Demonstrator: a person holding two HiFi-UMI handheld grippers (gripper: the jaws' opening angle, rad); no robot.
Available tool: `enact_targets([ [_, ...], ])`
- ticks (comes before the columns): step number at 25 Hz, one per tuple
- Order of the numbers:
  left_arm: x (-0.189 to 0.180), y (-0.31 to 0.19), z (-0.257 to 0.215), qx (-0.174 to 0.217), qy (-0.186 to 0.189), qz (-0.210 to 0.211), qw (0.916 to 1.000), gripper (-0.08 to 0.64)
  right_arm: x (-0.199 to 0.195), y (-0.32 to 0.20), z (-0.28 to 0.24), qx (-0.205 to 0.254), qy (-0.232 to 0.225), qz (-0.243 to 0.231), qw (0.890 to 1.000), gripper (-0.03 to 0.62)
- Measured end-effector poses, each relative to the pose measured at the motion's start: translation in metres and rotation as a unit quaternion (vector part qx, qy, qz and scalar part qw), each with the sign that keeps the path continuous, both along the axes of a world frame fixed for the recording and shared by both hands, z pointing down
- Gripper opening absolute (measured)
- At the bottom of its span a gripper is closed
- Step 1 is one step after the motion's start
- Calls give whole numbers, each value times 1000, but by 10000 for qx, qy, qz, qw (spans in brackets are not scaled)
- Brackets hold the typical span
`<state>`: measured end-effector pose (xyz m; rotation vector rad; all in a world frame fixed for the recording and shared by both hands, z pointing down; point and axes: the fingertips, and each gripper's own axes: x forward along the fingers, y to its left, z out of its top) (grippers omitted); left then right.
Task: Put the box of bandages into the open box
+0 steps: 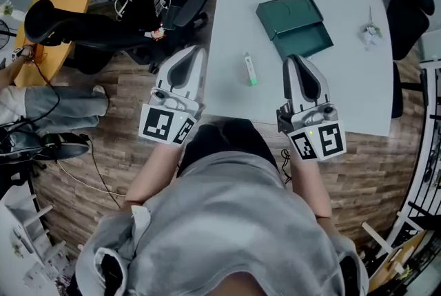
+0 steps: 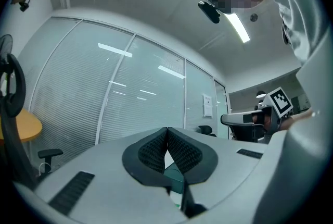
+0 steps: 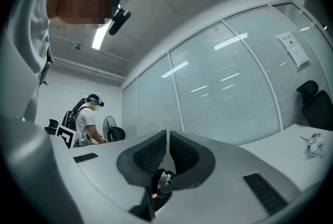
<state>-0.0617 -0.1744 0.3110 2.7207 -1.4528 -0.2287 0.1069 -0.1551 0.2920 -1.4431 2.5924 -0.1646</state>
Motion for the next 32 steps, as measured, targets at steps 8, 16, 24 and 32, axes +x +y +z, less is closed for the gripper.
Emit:
enact_targets([
  [8, 19, -24, 3, -126, -38, -476, 9988, 18, 33, -49, 10, -110, 22, -342, 9994, 54],
  [16, 19, -50, 10, -165, -105, -307, 9993, 18, 22, -70, 50, -654, 204, -228, 9974, 54],
  [24, 14, -73, 46, -379, -150, -277, 9988, 18, -9, -90, 180, -1845, 1018, -338, 9770, 55],
  [32, 23, -72, 54, -460, -155, -153, 9987, 18, -37, -63, 286, -2770, 2216, -962, 9300, 121],
])
